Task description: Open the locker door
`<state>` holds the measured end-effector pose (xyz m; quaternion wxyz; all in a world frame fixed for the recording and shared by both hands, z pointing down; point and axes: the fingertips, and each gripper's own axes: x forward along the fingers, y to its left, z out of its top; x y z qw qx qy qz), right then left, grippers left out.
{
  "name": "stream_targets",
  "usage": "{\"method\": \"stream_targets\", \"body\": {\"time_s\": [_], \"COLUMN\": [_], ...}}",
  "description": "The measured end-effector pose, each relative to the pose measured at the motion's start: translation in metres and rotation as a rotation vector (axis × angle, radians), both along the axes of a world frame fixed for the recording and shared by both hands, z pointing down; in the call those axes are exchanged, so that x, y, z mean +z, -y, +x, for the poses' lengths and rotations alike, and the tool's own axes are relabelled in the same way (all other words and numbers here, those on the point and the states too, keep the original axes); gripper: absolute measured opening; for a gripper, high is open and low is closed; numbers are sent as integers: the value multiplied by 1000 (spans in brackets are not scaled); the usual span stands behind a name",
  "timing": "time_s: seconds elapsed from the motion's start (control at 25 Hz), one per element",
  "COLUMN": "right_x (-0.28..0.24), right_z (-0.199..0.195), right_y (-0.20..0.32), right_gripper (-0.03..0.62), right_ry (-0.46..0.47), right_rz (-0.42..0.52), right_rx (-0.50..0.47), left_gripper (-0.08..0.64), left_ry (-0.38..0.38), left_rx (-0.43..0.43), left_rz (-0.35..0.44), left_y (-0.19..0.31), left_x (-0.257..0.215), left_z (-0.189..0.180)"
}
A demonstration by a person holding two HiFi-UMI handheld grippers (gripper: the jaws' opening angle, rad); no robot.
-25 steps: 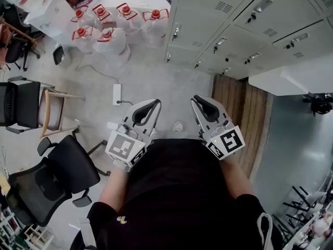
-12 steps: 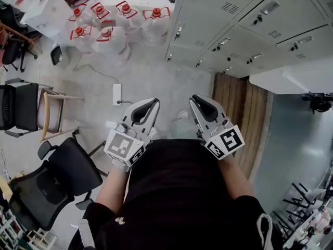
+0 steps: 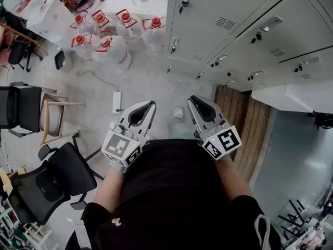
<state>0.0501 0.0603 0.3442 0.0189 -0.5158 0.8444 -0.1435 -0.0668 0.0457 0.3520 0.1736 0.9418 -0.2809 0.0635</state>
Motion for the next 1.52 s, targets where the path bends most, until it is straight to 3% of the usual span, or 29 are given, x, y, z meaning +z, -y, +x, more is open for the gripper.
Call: {"method": "stream_targets", "body": {"time_s": [0.28,0.72,1.08,1.52], "right_x": [14,34,49,108], "right_z": [46,66,65,61], "right_y": [39,73,96,153], "right_gripper": [60,60,60,61], "right_ry": [53,85,89,47], "right_rz": [-16,-47,-58,-162], "right_rx": [-76,-152,-142,-71], "left_gripper": [23,23,23,23], "left_ry": [24,79,116,135], "left_rx": [-97,-199,-185,-177], "left_rz": [-1,-28,-37,-56], "left_y": [41,55,66,89], "left_x": [0,9,15,20], "left_z": [46,59,58,36]}}
